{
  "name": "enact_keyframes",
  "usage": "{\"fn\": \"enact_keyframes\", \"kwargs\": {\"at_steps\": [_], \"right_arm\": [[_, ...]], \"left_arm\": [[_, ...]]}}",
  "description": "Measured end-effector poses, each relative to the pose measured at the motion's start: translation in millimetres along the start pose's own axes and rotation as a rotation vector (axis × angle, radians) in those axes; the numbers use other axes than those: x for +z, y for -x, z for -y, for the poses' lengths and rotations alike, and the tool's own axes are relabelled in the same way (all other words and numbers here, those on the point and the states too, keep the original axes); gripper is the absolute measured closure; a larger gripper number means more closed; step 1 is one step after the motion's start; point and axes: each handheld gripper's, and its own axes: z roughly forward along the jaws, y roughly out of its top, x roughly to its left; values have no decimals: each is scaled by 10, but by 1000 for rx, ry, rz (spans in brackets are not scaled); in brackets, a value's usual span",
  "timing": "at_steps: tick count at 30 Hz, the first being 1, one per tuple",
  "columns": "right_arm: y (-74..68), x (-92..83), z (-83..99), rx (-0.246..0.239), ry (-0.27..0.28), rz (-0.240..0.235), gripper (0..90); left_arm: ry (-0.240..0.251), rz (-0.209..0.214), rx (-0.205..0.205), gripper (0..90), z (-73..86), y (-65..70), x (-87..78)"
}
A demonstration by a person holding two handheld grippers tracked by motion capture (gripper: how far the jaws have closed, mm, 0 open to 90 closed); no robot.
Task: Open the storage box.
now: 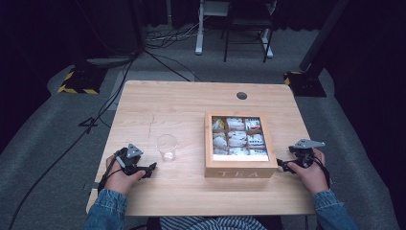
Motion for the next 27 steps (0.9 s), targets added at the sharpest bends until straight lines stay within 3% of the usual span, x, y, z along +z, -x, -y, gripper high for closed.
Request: {"fn": "enact_keyframes", "kwargs": {"at_steps": [13,22,27], "right_arm": [[-4,-3,2,-3,0,3,92],[21,-35,-5,11,20,4,235],[-1,-145,-68,9,54,11,239]], "left_arm": [[4,-5,-7,146,-14,6,15],[-3,-2,-10,146,-23,7,17],[-2,-2,-11,146,-23,8,18]]}}
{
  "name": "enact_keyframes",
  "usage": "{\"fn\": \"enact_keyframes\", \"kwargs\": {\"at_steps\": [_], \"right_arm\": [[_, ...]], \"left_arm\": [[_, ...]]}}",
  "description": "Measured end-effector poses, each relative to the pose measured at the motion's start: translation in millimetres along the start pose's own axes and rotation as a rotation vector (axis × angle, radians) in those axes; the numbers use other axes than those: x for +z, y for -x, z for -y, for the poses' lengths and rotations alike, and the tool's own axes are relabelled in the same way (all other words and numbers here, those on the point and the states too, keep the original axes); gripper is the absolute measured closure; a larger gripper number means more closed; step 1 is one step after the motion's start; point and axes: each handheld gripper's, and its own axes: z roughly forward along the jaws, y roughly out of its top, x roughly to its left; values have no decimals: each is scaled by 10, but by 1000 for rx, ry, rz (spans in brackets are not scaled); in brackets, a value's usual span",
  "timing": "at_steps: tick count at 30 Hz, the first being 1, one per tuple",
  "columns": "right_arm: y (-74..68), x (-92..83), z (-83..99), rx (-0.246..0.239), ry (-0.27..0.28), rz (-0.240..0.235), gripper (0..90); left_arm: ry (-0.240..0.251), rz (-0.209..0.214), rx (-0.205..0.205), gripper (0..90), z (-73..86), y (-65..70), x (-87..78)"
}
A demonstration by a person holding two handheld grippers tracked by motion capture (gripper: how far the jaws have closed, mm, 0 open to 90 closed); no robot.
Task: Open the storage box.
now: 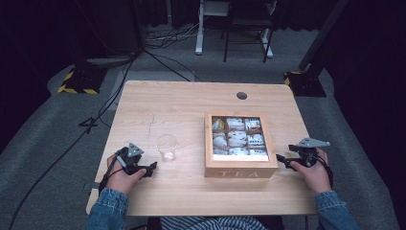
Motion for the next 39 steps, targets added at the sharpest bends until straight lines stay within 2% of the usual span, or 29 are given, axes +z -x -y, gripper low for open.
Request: {"fn": "enact_keyframes", "kwargs": {"at_steps": [5,16,21,25,30,39], "right_arm": [[-48,-117,-48,-28,-28,-3,284],[-198,-363,-141,8,-11,-50,313],[-268,-439,-188,0,0,-66,322],[-386,-529,-236,-9,10,-97,330],[-500,-603,-239,-29,13,-114,337],[-589,-699,-180,-28,2,-144,344]], "left_arm": [[0,-2,4,146,-1,-2,-1],[0,-2,4,146,-1,-2,-1],[-1,-4,4,146,-2,-1,0],[-1,-4,5,146,-2,-2,-1],[1,-7,4,146,-1,0,1],[3,-8,1,146,-2,2,4]]}}
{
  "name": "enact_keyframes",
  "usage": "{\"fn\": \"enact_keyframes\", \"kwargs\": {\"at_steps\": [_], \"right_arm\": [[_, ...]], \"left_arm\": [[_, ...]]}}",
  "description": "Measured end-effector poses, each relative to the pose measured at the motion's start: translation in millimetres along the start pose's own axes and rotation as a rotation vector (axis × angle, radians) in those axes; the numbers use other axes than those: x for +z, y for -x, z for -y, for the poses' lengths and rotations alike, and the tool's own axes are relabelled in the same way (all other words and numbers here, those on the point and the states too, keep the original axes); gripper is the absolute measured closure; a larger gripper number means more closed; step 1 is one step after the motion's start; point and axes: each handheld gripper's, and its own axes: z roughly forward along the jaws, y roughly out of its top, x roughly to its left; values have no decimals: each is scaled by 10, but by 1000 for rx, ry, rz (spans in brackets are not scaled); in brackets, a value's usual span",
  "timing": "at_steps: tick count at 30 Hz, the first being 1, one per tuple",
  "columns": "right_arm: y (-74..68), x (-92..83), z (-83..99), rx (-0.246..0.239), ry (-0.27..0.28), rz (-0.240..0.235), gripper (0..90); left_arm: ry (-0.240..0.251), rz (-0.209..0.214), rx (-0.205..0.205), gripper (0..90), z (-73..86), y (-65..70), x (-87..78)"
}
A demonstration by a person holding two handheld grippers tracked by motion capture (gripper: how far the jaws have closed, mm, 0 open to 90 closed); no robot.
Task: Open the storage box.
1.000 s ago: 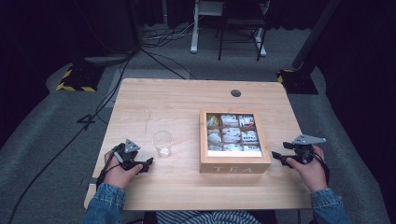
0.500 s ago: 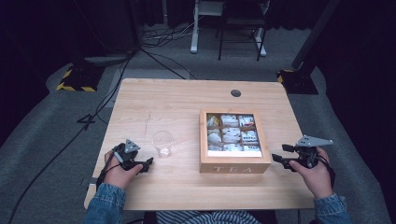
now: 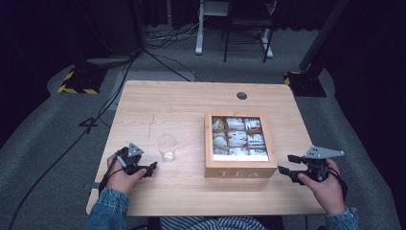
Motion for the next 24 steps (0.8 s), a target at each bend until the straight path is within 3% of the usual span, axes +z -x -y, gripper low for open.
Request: {"fn": "enact_keyframes", "kwargs": {"at_steps": [11,14,20,24], "right_arm": [[-114,88,53,-15,-20,-84,391],[-117,122,59,-16,-8,-94,456],[-140,162,70,-40,-3,-76,603],[-152,172,68,-59,-8,-64,621]], "left_arm": [[1,1,-4,146,0,3,2],[0,0,0,146,-1,1,1],[0,-1,0,146,-1,1,1],[0,-1,0,146,-1,1,1]]}}
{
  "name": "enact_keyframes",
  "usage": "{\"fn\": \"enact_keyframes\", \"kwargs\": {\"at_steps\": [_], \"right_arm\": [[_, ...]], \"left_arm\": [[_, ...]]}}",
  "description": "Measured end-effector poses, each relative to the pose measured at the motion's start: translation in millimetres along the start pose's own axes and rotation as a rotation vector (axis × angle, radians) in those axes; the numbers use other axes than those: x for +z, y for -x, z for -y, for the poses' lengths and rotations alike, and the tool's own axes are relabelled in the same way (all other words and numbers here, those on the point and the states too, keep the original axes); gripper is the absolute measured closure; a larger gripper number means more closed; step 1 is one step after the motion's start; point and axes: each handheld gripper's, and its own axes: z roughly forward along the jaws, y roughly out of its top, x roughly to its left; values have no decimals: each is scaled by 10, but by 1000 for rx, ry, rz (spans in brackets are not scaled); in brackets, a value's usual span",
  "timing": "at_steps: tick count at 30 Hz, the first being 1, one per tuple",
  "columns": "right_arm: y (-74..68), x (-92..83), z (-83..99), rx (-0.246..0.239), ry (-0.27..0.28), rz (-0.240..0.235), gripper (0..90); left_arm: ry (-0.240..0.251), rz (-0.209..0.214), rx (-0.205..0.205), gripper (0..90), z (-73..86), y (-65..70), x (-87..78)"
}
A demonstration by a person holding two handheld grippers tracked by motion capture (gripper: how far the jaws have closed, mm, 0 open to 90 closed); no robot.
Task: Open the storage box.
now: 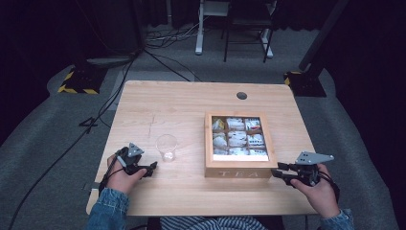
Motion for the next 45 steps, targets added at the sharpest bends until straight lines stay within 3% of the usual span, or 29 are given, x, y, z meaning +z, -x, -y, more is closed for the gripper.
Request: {"fn": "enact_keyframes", "kwargs": {"at_steps": [8,15,29,32,35,45], "right_arm": [[-18,-2,-3,-3,0,12,624],[-52,-3,-29,-40,11,35,624],[-37,-74,-121,-31,47,31,596],[-36,-118,-186,-29,90,47,588],[-31,-150,-230,-35,122,71,525],[-16,-231,-367,-73,169,114,440]], "left_arm": [[0,0,0,146,0,0,0],[1,-2,-3,147,-2,5,3],[2,0,-8,147,-1,8,4],[2,-1,-8,147,-1,8,4],[2,0,-9,147,0,8,5],[4,-3,-9,149,-2,8,2]]}}
